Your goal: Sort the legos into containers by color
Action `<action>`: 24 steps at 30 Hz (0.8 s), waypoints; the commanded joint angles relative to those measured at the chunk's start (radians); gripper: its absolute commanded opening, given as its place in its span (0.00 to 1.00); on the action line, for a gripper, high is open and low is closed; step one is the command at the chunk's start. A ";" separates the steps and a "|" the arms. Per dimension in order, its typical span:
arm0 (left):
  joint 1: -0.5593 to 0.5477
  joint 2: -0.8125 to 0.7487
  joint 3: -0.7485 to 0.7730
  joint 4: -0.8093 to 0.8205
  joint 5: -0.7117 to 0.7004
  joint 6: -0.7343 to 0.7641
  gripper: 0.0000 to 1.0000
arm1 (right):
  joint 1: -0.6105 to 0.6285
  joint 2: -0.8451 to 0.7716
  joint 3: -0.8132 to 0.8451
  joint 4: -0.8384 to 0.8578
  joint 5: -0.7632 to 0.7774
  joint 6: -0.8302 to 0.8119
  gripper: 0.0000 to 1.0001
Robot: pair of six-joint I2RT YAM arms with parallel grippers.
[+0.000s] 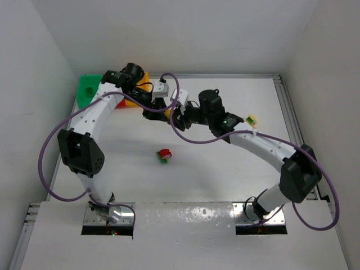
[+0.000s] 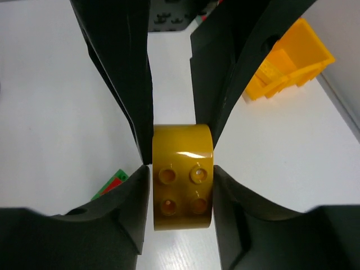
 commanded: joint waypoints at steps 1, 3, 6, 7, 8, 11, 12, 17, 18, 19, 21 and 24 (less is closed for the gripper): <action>-0.016 -0.023 -0.004 0.026 0.046 -0.010 0.00 | 0.014 -0.030 -0.040 -0.011 0.030 -0.006 0.48; -0.016 -0.023 -0.004 0.026 0.025 -0.003 0.00 | 0.014 -0.041 -0.060 -0.019 0.033 -0.027 0.61; -0.016 -0.021 -0.004 0.031 -0.009 -0.005 0.00 | 0.014 -0.045 -0.049 -0.068 0.041 -0.040 0.71; -0.016 -0.023 -0.004 0.031 -0.013 -0.003 0.00 | 0.016 -0.045 -0.047 -0.089 0.044 -0.041 0.72; -0.016 -0.023 -0.004 0.031 -0.021 -0.003 0.00 | 0.016 -0.047 -0.046 -0.097 0.056 -0.040 0.72; -0.016 -0.023 -0.022 0.034 -0.032 -0.019 0.00 | 0.016 -0.055 -0.054 -0.079 0.080 -0.019 0.74; -0.015 -0.023 -0.032 0.061 -0.044 -0.042 0.00 | 0.014 -0.058 -0.054 -0.079 0.088 -0.012 0.76; 0.036 -0.038 -0.136 0.270 -0.197 -0.284 0.00 | 0.013 -0.096 -0.096 -0.042 0.267 0.075 0.82; 0.059 -0.056 -0.176 0.378 -0.223 -0.395 0.00 | 0.013 -0.122 -0.116 -0.016 0.350 0.080 0.82; 0.070 -0.067 -0.193 0.444 -0.252 -0.457 0.00 | 0.011 -0.137 -0.138 0.001 0.385 0.086 0.82; 0.094 -0.079 -0.207 0.614 -0.396 -0.653 0.00 | 0.013 -0.180 -0.199 0.031 0.438 0.106 0.82; 0.120 -0.026 -0.147 0.751 -0.651 -0.854 0.00 | 0.011 -0.219 -0.247 0.068 0.481 0.135 0.82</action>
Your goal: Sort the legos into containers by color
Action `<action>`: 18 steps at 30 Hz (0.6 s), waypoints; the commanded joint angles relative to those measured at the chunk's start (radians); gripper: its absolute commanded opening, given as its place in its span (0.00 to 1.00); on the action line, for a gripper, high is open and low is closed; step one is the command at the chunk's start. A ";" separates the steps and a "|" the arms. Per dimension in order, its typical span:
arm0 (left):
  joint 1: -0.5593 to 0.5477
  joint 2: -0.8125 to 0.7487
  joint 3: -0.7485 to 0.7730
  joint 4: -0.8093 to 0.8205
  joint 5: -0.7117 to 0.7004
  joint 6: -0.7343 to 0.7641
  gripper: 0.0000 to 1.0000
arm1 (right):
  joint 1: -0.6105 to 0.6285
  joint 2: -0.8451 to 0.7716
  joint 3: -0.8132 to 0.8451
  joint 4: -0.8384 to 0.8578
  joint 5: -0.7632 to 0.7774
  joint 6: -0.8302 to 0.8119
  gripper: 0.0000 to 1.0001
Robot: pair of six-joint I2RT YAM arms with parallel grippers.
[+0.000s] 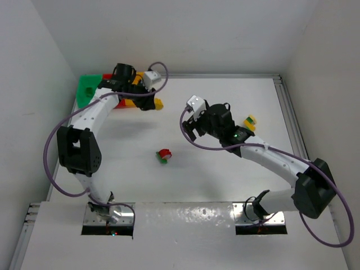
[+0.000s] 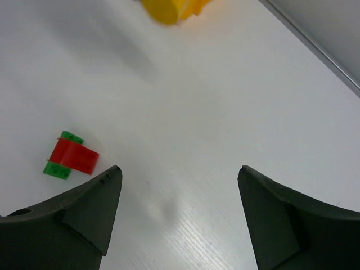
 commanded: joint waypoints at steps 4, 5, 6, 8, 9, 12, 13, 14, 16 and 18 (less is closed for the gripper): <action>0.039 0.114 0.208 0.362 -0.450 -0.354 0.00 | 0.003 -0.062 -0.060 0.101 0.120 0.065 0.82; 0.039 0.166 0.258 0.391 -0.524 -0.353 0.00 | 0.003 -0.062 -0.063 0.103 0.137 0.065 0.82; 0.042 0.193 0.280 0.408 -0.565 -0.354 0.00 | 0.005 -0.062 -0.062 0.103 0.143 0.065 0.82; 0.052 0.242 0.320 0.444 -0.640 -0.368 0.00 | 0.005 -0.065 -0.056 0.094 0.167 0.062 0.82; 0.069 0.287 0.350 0.483 -0.672 -0.388 0.00 | 0.005 -0.067 -0.052 0.085 0.172 0.059 0.82; 0.091 0.367 0.398 0.554 -0.741 -0.405 0.00 | 0.005 -0.070 -0.042 0.072 0.200 0.047 0.82; 0.094 0.384 0.409 0.563 -0.751 -0.406 0.00 | 0.005 -0.070 -0.039 0.063 0.204 0.043 0.82; 0.097 0.401 0.421 0.570 -0.761 -0.406 0.00 | 0.005 -0.068 -0.031 0.058 0.207 0.039 0.82; 0.105 0.438 0.437 0.588 -0.783 -0.425 0.00 | 0.003 -0.065 -0.025 0.048 0.223 0.039 0.82; 0.111 0.458 0.421 0.608 -0.795 -0.435 0.00 | 0.005 -0.059 -0.016 0.043 0.229 0.043 0.82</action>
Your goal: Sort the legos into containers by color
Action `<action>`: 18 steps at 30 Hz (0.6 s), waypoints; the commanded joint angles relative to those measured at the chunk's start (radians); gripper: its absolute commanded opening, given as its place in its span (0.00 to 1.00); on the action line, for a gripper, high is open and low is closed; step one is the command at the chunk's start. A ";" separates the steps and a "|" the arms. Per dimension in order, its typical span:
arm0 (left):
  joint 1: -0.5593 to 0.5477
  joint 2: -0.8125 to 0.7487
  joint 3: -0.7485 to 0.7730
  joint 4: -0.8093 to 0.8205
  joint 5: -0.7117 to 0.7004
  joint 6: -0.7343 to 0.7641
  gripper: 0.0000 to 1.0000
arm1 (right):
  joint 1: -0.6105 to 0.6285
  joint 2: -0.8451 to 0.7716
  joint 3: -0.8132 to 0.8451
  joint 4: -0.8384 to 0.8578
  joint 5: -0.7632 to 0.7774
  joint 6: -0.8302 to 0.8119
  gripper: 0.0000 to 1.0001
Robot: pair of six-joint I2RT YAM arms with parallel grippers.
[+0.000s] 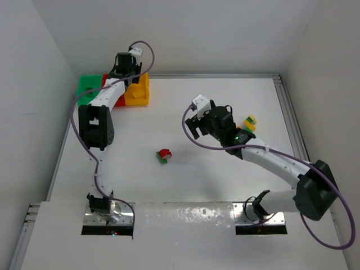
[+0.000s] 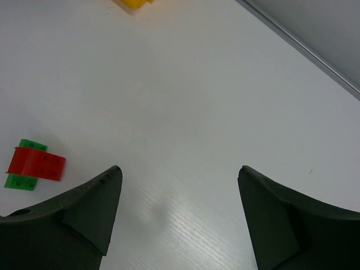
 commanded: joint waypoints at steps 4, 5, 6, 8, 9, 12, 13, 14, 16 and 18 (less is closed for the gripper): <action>0.021 0.032 -0.009 0.136 -0.032 -0.027 0.01 | 0.004 -0.008 0.048 0.011 0.044 0.016 0.82; 0.021 0.054 0.003 0.122 -0.017 -0.034 0.04 | 0.006 -0.006 0.050 0.009 0.042 0.021 0.82; 0.023 0.064 0.012 0.116 -0.017 -0.041 0.07 | 0.006 -0.005 0.053 -0.002 0.044 0.021 0.82; 0.021 0.083 0.034 0.101 -0.017 -0.051 0.17 | 0.006 -0.002 0.071 -0.018 0.039 0.016 0.82; 0.021 0.081 0.036 0.102 -0.018 -0.053 0.21 | 0.006 0.000 0.076 -0.029 0.038 0.015 0.82; 0.021 0.060 0.037 0.114 -0.024 -0.045 0.40 | 0.006 0.000 0.093 -0.043 0.053 0.019 0.83; 0.021 0.052 0.037 0.118 -0.027 -0.039 0.52 | 0.006 0.001 0.101 -0.048 0.061 0.027 0.85; 0.021 0.036 0.040 0.125 -0.030 -0.031 0.58 | 0.006 0.003 0.105 -0.051 0.064 0.027 0.87; 0.021 0.017 0.043 0.128 -0.041 -0.030 0.71 | 0.004 0.011 0.116 -0.065 0.064 0.035 0.90; 0.021 -0.004 0.063 0.110 -0.038 -0.024 0.80 | 0.006 0.020 0.128 -0.078 0.064 0.042 0.90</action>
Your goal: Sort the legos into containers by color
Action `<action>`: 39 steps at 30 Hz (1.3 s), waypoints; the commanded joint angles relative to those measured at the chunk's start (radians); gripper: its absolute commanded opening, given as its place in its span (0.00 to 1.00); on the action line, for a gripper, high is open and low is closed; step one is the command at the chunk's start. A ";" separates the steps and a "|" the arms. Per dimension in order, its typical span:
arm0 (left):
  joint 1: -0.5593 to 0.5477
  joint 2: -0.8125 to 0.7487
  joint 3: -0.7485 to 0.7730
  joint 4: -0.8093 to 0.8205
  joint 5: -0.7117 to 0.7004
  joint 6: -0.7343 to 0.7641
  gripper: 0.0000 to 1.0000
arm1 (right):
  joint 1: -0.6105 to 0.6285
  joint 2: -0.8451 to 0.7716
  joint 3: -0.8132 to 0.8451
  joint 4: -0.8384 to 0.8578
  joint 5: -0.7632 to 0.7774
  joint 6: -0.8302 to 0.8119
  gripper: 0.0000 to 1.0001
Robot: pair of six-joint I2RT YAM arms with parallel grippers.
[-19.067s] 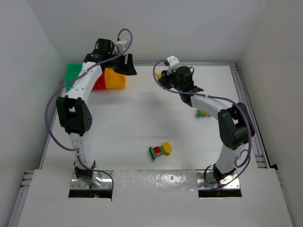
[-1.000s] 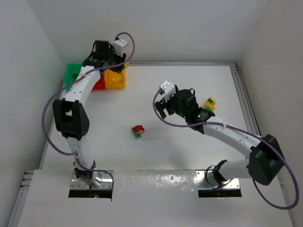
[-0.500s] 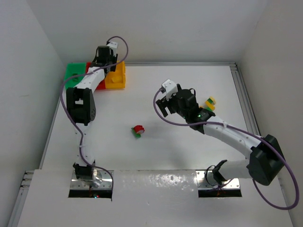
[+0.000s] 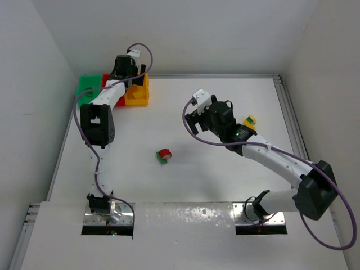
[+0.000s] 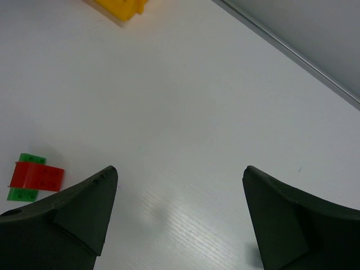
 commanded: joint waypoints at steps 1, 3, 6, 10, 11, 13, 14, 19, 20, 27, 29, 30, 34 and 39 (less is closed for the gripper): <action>-0.003 -0.091 0.071 0.027 -0.006 0.003 0.90 | 0.005 0.020 0.062 -0.022 0.015 0.025 0.91; -0.007 -0.131 0.080 0.009 -0.021 0.002 1.00 | 0.004 0.029 0.070 -0.050 0.001 0.025 0.91; -0.015 -0.197 0.082 -0.051 -0.009 0.009 1.00 | 0.004 0.023 0.056 -0.047 -0.011 0.054 0.91; -0.038 -0.345 0.029 -0.279 0.276 0.176 0.71 | 0.004 -0.002 0.029 -0.040 -0.011 0.048 0.91; -0.042 -0.372 0.010 -0.339 0.355 0.218 0.62 | 0.001 -0.011 0.021 -0.039 -0.011 0.049 0.91; -0.073 -0.431 -0.030 -0.571 0.584 0.398 0.63 | -0.005 -0.022 -0.004 -0.036 -0.011 0.054 0.92; -0.093 -0.447 -0.036 -0.688 0.646 0.498 0.69 | -0.007 -0.034 -0.011 -0.036 -0.011 0.056 0.92; -0.317 -0.586 -0.324 -0.987 0.652 0.764 0.86 | -0.008 -0.081 -0.076 -0.019 0.026 0.072 0.92; -0.343 -0.606 -0.369 -0.987 0.645 0.769 0.87 | -0.008 -0.094 -0.089 -0.019 0.032 0.072 0.92; -0.544 -0.711 -0.613 -0.820 0.585 0.605 0.94 | -0.011 -0.167 -0.135 -0.039 0.081 0.102 0.92; -0.599 -0.714 -0.706 -0.690 0.507 0.510 0.97 | -0.010 -0.189 -0.168 -0.037 0.107 0.115 0.92; -0.605 -0.716 -0.732 -0.635 0.472 0.469 0.97 | -0.011 -0.204 -0.174 -0.046 0.118 0.123 0.92; -0.607 -0.705 -0.815 -0.456 0.343 0.385 0.96 | -0.011 -0.233 -0.188 -0.083 0.139 0.146 0.92; -0.604 -0.679 -0.826 -0.370 0.232 0.330 0.90 | -0.011 -0.264 -0.211 -0.111 0.179 0.158 0.92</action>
